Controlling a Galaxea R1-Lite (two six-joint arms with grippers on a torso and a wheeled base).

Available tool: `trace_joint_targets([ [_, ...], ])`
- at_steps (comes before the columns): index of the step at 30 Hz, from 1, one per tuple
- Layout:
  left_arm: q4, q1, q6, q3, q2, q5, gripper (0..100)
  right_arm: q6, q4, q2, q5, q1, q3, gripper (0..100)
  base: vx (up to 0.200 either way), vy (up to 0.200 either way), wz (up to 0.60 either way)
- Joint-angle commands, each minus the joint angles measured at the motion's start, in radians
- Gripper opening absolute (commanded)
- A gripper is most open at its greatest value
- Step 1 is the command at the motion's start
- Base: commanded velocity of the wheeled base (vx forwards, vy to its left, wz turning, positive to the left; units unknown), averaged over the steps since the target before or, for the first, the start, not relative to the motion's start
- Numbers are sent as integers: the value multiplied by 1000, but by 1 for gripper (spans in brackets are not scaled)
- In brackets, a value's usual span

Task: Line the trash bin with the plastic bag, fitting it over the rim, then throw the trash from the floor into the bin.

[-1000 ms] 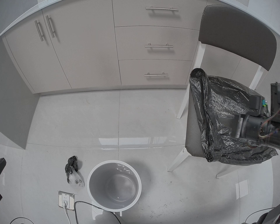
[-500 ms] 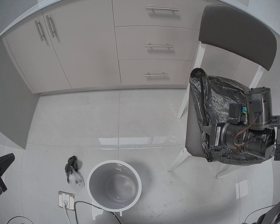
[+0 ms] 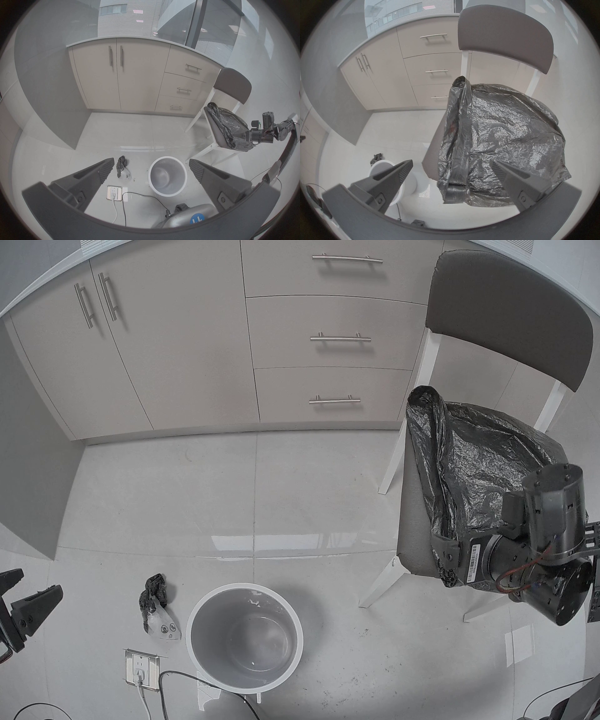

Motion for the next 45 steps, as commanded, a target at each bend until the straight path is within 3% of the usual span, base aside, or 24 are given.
trace_joint_targets([
  [1,3,3,-6,8,35,0,100,-1,1,23,-37,19,27,100,0,0,0],
  [9,-10,3,-27,8,69,-1,100,-1,1,44,-106,10,59,100,0,0,0],
  [19,-28,3,-29,9,96,0,100,-1,-9,100,-98,-59,63,100,0,0,0],
  [29,-36,3,-29,5,98,0,100,-31,-10,106,-95,-81,21,100,0,0,0],
  [45,-36,3,-27,3,101,-1,100,-21,-10,141,3,-144,-13,100,0,0,0],
])
